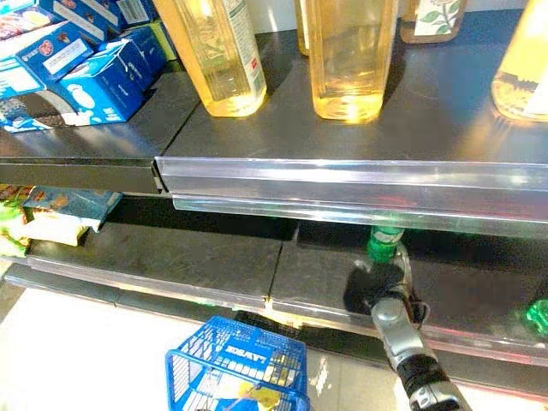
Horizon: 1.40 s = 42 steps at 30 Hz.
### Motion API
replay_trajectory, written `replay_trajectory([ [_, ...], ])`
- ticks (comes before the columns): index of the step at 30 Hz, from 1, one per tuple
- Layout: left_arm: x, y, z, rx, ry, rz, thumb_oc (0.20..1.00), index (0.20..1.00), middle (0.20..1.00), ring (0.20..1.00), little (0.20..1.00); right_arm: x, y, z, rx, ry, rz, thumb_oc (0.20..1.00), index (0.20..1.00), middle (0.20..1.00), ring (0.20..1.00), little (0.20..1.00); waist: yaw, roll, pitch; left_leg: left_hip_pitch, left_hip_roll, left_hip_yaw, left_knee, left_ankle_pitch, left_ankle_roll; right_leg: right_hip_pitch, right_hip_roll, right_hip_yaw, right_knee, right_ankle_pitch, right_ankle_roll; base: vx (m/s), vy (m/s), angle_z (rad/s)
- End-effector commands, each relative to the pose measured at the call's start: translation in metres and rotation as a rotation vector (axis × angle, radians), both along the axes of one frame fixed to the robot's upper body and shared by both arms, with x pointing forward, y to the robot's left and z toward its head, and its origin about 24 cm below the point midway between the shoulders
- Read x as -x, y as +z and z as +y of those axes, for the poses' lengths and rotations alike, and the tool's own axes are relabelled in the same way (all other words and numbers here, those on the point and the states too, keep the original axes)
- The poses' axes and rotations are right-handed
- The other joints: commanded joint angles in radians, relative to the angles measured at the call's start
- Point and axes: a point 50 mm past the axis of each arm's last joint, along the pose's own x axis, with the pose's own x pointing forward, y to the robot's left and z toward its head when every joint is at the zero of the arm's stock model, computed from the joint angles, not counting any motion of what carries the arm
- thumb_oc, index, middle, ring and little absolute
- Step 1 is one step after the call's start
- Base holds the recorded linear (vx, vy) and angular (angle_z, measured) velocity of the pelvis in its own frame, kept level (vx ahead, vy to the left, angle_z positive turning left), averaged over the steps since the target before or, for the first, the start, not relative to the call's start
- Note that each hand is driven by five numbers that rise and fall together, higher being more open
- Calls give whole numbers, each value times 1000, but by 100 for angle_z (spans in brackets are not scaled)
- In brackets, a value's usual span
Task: Pick up the snacks into the basket
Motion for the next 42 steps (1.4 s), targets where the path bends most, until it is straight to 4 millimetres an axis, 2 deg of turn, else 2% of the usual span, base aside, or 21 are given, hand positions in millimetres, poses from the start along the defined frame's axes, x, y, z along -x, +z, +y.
replay_trajectory([
  [1,13,-7,19,-128,-59,66,200,200,200,200,200,-16,47,3,25,30,-151,1000,1000,1000,1000,1000,45,-50,17,11,-88,12,15,-67,54,-69,-26,7,8,31,6,0,0,0],
  [9,7,-4,19,-126,-62,37,200,200,200,200,200,-30,70,10,69,71,-171,1000,1000,1000,1000,1000,70,-60,38,-12,-96,3,26,-68,58,-75,-33,-2,14,33,8,8,6,3],
  [13,8,-4,23,-128,-56,37,200,200,200,200,200,-42,93,9,105,78,-175,1000,1000,1000,1000,1000,91,-61,47,-26,-99,-4,25,-61,56,-85,-35,-7,15,36,8,19,22,4],
  [17,9,-4,24,-116,-27,32,200,200,200,200,200,-47,107,12,97,85,-196,1000,1000,1000,1000,1000,103,-62,53,-32,-103,-9,25,-60,56,-85,-40,-13,15,37,10,30,22,7],
  [22,8,-3,22,-106,-27,20,200,200,200,200,200,-52,111,22,82,114,-198,1000,1000,1000,1000,1000,120,-59,55,-47,-114,-19,33,-64,61,-88,-48,-20,15,41,15,39,35,4],
  [27,7,-2,21,-117,-71,12,200,200,200,200,200,-61,117,26,153,117,-131,1000,1000,1000,1000,1000,148,-48,53,-66,-124,-33,28,-57,61,-100,-60,-30,12,51,23,18,34,6],
  [28,6,-2,21,-119,-77,9,200,200,200,200,200,-63,118,26,183,114,-110,200,200,200,200,200,153,-47,54,-71,-125,-37,28,-54,61,-103,-61,-33,12,52,23,20,40,7],
  [35,-4,2,18,-132,-92,-19,200,200,200,200,200,-68,120,40,168,148,-106,200,200,200,200,200,166,-57,79,-87,-126,-53,35,-48,59,-103,-64,-44,13,60,25,8,16,10],
  [39,-5,3,16,-128,-94,-22,200,200,200,200,200,-67,112,44,135,160,-102,200,200,200,200,200,169,-64,82,-89,-125,-57,30,-45,60,-106,-64,-47,12,61,26,-4,2,2],
  [40,-5,3,15,-118,-79,-22,200,200,200,200,200,-65,102,45,81,158,-101,200,200,200,200,200,169,-66,84,-89,-126,-57,26,-44,60,-107,-66,-45,12,63,28,0,0,0],
  [42,-4,2,15,-117,-73,-20,200,200,200,200,200,-64,99,45,78,161,-96,200,200,200,200,200,169,-67,83,-88,-126,-55,24,-43,59,-107,-66,-43,11,63,28,0,0,0],
])
